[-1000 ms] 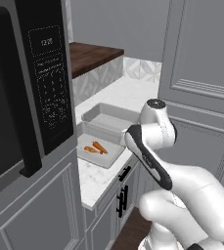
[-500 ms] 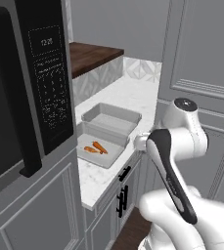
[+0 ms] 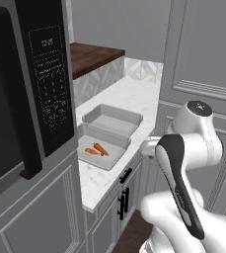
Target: Place one carrot and one chicken drumstick in each tupperware on the nearby counter, to pack two identical lunches.
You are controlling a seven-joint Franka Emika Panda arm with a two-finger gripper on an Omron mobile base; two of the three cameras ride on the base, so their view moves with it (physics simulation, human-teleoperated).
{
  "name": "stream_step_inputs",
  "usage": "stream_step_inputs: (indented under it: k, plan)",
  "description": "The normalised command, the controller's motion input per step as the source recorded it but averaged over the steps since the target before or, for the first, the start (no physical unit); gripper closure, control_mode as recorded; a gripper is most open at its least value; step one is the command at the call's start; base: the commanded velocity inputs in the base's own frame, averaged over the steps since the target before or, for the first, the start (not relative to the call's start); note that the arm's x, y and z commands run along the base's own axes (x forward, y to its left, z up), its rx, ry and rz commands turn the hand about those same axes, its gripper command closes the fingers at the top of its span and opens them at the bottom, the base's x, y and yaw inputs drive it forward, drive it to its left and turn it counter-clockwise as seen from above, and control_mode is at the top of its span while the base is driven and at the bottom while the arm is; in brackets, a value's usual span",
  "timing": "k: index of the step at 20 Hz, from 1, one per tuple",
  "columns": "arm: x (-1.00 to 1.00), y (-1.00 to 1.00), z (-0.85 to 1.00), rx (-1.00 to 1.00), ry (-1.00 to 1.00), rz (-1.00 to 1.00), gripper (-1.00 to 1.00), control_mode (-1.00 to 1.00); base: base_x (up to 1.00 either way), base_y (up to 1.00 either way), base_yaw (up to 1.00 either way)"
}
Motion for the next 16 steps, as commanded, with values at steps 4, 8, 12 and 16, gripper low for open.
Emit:
stream_step_inputs:
  k: [4,8,12,16]
  plan:
    - [0.00,0.00,0.00,0.00,0.00,0.00,-1.00,1.00,-0.98,0.02,0.00]
    - [0.00,0.00,0.00,0.00,0.00,0.00,-1.00,1.00,-1.00,0.02,0.00]
    - [0.00,0.00,0.00,0.00,0.00,0.00,-1.00,1.00,-1.00,-0.16,-0.10]
    - [0.00,0.00,0.00,0.00,0.00,0.00,-1.00,1.00,-0.51,-0.58,-0.54]
